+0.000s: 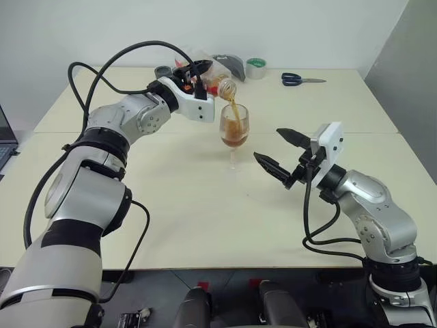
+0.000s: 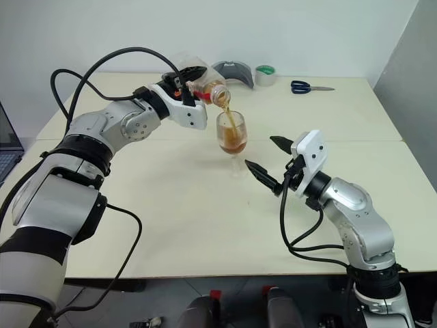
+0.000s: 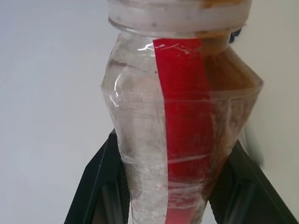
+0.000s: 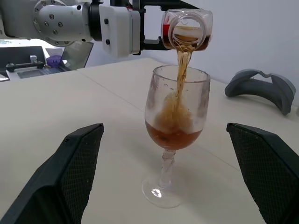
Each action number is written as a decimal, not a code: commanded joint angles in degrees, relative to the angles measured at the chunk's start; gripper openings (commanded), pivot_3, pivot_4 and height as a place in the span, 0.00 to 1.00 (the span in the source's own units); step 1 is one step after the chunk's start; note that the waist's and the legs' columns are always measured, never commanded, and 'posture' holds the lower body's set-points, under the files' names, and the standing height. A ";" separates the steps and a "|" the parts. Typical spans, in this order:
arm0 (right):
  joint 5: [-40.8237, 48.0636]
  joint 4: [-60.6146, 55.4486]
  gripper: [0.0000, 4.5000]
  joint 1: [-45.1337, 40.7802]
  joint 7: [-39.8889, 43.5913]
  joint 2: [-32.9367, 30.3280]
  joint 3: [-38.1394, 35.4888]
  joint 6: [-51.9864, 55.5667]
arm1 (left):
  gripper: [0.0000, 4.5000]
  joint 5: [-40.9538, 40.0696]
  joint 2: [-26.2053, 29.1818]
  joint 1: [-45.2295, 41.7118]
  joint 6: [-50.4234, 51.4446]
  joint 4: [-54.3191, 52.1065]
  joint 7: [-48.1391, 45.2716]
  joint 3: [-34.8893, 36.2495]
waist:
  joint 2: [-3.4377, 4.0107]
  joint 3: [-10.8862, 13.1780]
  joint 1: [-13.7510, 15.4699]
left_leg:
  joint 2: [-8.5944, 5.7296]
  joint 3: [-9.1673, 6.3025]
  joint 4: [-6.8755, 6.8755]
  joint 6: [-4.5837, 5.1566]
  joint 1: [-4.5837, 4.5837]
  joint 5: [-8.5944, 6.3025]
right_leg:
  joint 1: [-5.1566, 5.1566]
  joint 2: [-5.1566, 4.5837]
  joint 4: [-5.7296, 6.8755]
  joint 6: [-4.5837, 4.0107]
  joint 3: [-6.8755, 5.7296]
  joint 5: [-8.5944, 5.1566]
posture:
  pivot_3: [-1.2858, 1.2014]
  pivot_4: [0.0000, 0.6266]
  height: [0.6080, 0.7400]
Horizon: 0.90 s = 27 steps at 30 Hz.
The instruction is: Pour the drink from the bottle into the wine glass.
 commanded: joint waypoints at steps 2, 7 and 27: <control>2.33 -1.30 1.00 -1.48 0.90 -0.97 -1.80 0.35 | 0.38 -0.02 0.75 -2.70 0.41 0.06 1.62 0.01 | 0.00 0.00 0.00 | 0.00 0.00 0.00 0.00 0.00 0.00 | 0.00 0.00 0.00 0.00 0.00 0.00 | 0.52 0.24 1.00; 3.67 -2.35 1.00 -1.13 0.92 -1.21 -1.06 1.41 | 0.38 0.18 0.79 -3.20 0.60 0.54 2.12 -0.41 | 0.00 0.00 0.00 | 0.00 0.01 0.01 0.00 0.00 0.00 | 0.00 -0.01 0.01 0.00 0.01 0.00 | 0.52 0.24 1.00; 4.44 -2.57 1.00 -0.94 0.35 -1.50 -0.67 2.06 | 0.38 0.52 0.22 -4.18 0.97 1.28 3.19 -0.82 | 0.00 0.00 0.00 | 0.00 0.00 0.02 0.00 0.00 0.00 | 0.00 -0.01 0.02 0.00 0.01 0.00 | 0.52 0.24 1.00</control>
